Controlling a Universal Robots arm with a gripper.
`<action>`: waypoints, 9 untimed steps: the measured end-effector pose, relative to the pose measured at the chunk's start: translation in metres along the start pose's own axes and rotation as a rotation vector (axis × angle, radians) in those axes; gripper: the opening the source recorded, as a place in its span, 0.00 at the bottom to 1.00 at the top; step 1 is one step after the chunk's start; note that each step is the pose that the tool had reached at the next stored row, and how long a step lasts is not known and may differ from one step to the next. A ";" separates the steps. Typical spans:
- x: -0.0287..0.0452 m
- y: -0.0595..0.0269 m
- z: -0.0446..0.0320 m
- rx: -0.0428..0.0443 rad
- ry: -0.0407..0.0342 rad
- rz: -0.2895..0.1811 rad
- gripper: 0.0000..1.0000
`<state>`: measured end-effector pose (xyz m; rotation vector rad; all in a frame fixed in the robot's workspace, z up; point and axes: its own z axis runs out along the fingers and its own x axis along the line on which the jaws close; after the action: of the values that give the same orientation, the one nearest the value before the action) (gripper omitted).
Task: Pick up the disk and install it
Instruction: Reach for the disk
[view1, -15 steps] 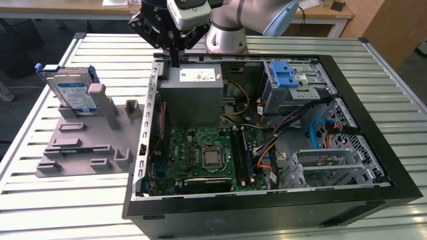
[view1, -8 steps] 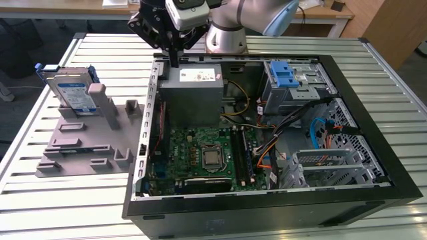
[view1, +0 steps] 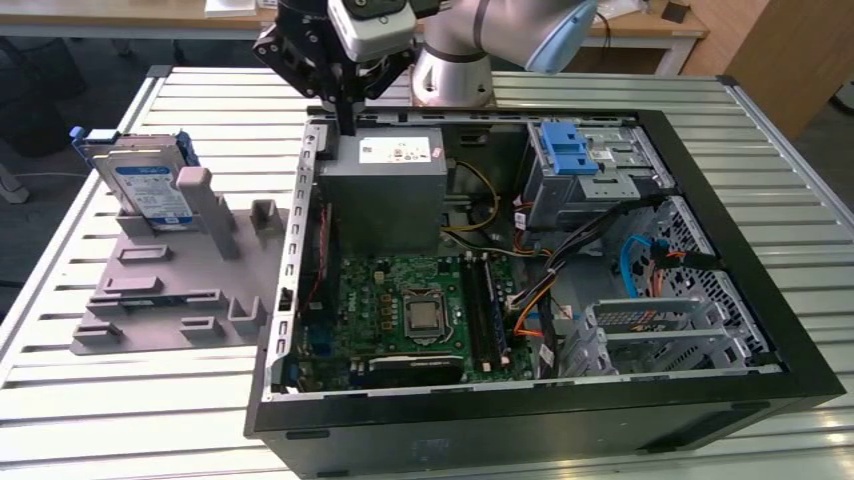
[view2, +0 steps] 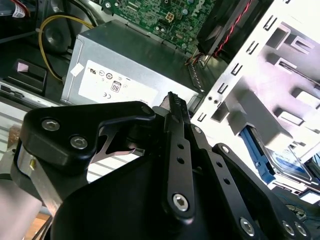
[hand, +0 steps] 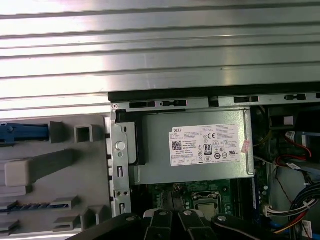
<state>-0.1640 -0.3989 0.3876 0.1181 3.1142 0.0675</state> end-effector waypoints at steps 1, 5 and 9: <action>0.0003 0.0000 0.0001 0.0000 0.0000 0.000 0.11; 0.0013 -0.0001 0.0002 -0.0001 0.0001 0.000 0.11; 0.0022 -0.0002 0.0005 0.0000 0.0004 0.000 0.11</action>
<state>-0.1663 -0.3989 0.3871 0.1180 3.1147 0.0676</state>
